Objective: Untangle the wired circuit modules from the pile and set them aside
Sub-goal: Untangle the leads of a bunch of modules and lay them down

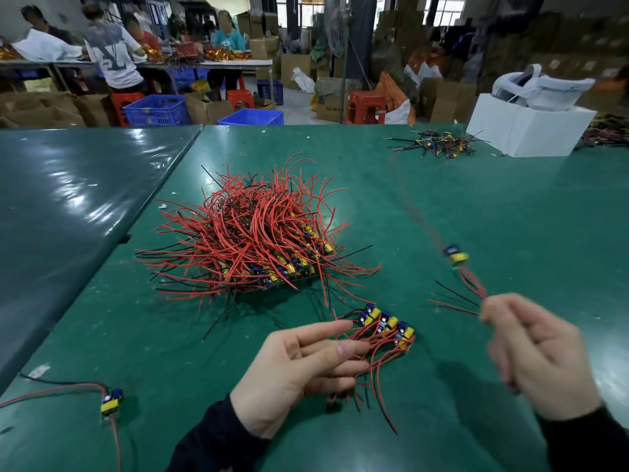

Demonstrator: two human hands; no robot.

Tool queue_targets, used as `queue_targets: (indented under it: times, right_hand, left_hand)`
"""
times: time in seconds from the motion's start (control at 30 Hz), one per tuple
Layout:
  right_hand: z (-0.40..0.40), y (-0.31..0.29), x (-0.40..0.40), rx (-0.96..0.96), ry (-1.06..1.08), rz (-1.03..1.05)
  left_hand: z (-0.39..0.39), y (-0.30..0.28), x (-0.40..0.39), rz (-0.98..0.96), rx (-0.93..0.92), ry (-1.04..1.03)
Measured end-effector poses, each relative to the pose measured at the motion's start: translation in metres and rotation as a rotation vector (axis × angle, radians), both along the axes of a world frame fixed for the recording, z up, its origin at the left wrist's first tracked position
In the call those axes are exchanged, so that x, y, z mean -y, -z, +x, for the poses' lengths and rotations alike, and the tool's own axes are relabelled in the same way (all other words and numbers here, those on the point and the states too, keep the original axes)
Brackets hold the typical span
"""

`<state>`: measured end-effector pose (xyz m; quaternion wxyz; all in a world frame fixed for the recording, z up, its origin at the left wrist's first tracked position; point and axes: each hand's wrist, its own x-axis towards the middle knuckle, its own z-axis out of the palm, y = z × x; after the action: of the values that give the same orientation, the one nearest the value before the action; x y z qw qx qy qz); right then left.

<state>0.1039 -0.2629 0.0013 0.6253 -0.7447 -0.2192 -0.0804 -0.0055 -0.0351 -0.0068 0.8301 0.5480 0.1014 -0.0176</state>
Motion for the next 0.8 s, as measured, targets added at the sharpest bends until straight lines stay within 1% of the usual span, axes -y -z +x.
queue_targets:
  times: [0.03, 0.1, 0.17, 0.2, 0.23, 0.27, 0.3, 0.33, 0.37, 0.4, 0.43, 0.47, 0.5, 0.53, 0.57, 0.6, 0.63, 0.67, 0.7, 0.73, 0.8]
  right_hand:
    - [0.011, -0.001, 0.010, -0.019, 0.086, 0.005]
    - [0.031, 0.003, 0.030, -0.108, 0.185, -0.067]
    - [0.043, 0.011, 0.044, -0.255, 0.217, -0.201]
    - [0.047, 0.014, 0.047, -0.303, 0.226, -0.297]
    - [0.050, 0.016, 0.049, -0.309, 0.240, -0.434]
    - [0.052, 0.016, 0.051, -0.275, 0.271, -0.623]
    - [0.053, 0.014, 0.053, -0.209, 0.324, -0.842]
    - [0.054, 0.010, 0.054, -0.124, 0.411, -1.011]
    - [0.054, 0.003, 0.055, -0.018, 0.491, -1.082]
    - [0.055, -0.005, 0.053, 0.104, 0.533, -1.041]
    - [0.052, -0.012, 0.047, 0.235, 0.536, -0.948]
    - [0.048, -0.019, 0.036, 0.344, 0.493, -0.845]
    - [0.042, -0.027, 0.020, 0.385, 0.390, -0.765]
    - [0.038, -0.031, 0.003, 0.365, 0.263, -0.732]
    - [0.033, -0.029, -0.015, 0.266, 0.139, -0.774]
    - [0.029, -0.022, -0.031, 0.145, 0.038, -0.878]
    - [0.028, -0.015, -0.045, 0.057, -0.032, -1.034]
    - [0.028, -0.007, -0.055, 0.017, -0.072, -1.153]
    - [0.028, -0.002, -0.062, 0.003, -0.086, -1.225]
    - [0.030, 0.001, -0.066, 0.005, -0.076, -1.250]
    - [0.034, 0.007, -0.068, 0.025, -0.061, -1.222]
  left_hand:
    - [0.000, 0.000, -0.001, 0.012, -0.003, 0.004]
    - [0.001, 0.002, -0.002, 0.035, -0.009, 0.001]
    - [0.002, 0.003, -0.002, 0.045, -0.016, -0.007]
    - [0.002, 0.004, -0.002, 0.043, -0.021, -0.014]
    - [0.002, 0.004, -0.002, 0.038, -0.029, -0.020]
    - [0.003, 0.005, -0.001, 0.032, -0.038, -0.025]
    - [0.003, 0.005, -0.001, 0.030, -0.045, -0.027]
    - [0.004, 0.006, 0.000, 0.031, -0.049, -0.029]
    - [0.005, 0.007, -0.001, 0.033, -0.047, -0.034]
    - [0.005, 0.007, -0.001, 0.035, -0.043, -0.044]
    - [0.006, 0.008, -0.002, 0.036, -0.035, -0.064]
    - [0.006, 0.008, -0.002, 0.030, -0.030, -0.091]
    - [0.007, 0.007, -0.003, 0.017, -0.028, -0.123]
    - [0.007, 0.006, -0.004, 0.003, -0.029, -0.153]
    - [0.007, 0.005, -0.005, -0.003, -0.029, -0.184]
    - [0.007, 0.004, -0.006, -0.006, -0.025, -0.214]
    - [0.007, 0.003, -0.008, -0.009, -0.019, -0.246]
    - [0.007, 0.002, -0.009, -0.013, -0.012, -0.277]
    - [0.008, 0.001, -0.012, -0.011, -0.005, -0.307]
    - [0.008, 0.001, -0.014, -0.009, 0.003, -0.327]
    - [0.008, 0.001, -0.018, -0.004, 0.015, -0.348]
